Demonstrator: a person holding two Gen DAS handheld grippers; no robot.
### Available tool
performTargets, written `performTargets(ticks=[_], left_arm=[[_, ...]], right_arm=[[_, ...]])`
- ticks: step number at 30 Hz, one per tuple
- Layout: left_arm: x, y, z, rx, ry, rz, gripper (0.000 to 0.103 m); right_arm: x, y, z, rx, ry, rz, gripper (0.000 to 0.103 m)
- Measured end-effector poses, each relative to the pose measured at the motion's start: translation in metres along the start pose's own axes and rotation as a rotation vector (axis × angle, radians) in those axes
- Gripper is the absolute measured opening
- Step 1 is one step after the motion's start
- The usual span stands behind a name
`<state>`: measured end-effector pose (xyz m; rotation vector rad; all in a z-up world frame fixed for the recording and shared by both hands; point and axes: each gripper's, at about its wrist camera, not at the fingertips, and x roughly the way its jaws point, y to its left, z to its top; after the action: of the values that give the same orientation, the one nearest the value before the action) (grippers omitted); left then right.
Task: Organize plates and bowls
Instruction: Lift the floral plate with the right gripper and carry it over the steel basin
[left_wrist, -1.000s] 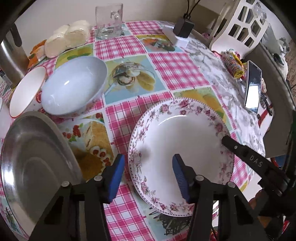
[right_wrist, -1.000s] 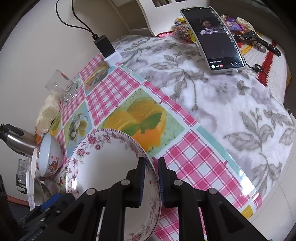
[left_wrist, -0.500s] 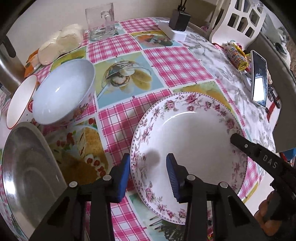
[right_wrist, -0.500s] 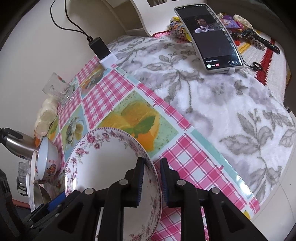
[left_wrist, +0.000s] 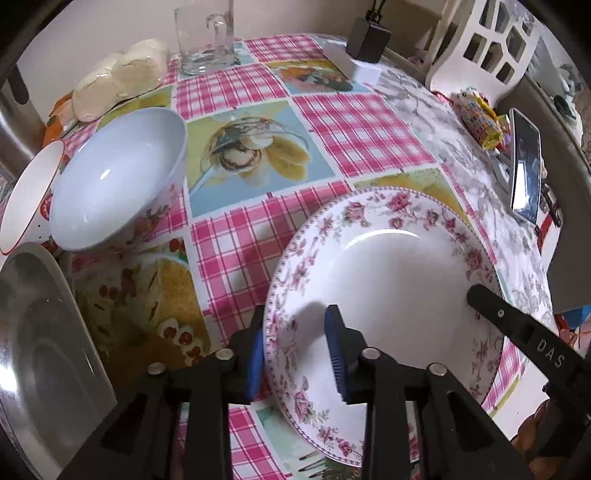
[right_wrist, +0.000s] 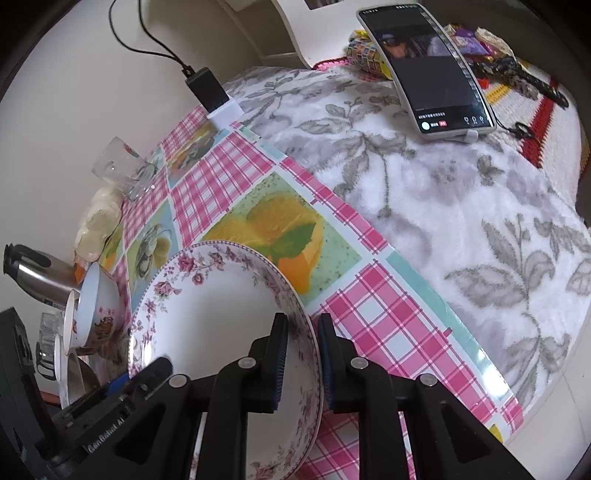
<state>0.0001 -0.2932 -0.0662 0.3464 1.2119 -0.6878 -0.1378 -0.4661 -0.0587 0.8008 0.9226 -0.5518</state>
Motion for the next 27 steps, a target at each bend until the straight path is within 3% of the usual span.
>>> performTargets(ticks=[5, 27], left_arm=[[-0.005, 0.002, 0.003, 0.002, -0.026, -0.032, 0.023], [-0.068, 0.005, 0.012, 0.0, -0.177, -0.136, 0.023]], right_arm=[[-0.004, -0.001, -0.002, -0.022, -0.018, -0.004, 0.016], [-0.034, 0.001, -0.002, -0.002, -0.088, 0.088, 0.015]])
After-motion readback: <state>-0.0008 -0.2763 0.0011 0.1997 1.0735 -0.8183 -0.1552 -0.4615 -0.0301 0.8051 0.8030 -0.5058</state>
